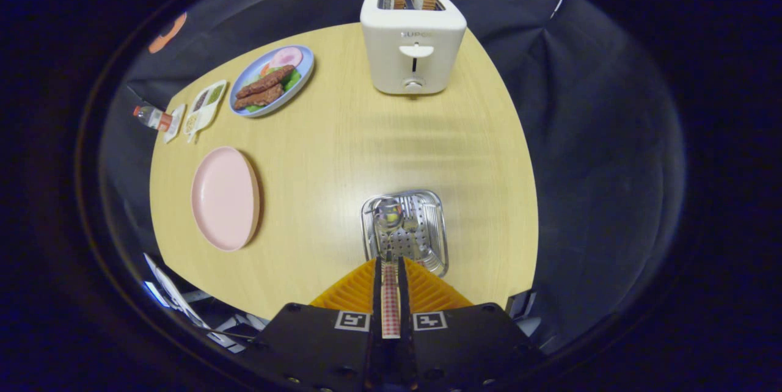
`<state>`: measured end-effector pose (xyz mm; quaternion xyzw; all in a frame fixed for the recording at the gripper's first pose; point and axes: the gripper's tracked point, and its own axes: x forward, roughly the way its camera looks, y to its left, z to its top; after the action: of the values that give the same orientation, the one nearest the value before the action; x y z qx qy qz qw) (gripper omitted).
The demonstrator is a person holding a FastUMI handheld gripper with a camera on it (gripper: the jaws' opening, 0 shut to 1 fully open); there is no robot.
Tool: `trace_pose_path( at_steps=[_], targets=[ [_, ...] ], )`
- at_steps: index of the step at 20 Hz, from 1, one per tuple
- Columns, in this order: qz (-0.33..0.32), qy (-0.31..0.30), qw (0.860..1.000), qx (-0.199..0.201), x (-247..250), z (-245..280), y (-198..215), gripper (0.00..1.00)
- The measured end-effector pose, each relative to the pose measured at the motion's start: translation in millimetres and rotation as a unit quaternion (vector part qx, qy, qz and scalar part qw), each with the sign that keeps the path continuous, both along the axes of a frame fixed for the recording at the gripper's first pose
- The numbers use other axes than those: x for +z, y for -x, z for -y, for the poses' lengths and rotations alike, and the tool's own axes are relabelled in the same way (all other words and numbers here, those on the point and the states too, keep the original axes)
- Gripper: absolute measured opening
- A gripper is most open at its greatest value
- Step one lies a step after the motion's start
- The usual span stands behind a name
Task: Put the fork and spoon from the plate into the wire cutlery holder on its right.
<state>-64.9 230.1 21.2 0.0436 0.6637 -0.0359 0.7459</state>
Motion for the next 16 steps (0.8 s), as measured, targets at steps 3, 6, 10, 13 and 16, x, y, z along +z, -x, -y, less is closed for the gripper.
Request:
trace_pose_path(
  at_steps=[3, 6, 10, 13, 16],
  targets=[
    [0.015, -0.002, 1.0, -0.004, 3, -1, -4, 0.11],
    [0.051, 0.004, 0.999, 0.005, 14, -4, -9, 0.11],
    [0.136, -0.002, 0.991, 0.006, 41, -22, -19, 0.2],
    [0.191, -0.002, 0.982, 0.006, 65, -40, -18, 0.24],
    [0.225, -0.016, 0.974, 0.011, 89, -67, -9, 0.26]
  ],
)
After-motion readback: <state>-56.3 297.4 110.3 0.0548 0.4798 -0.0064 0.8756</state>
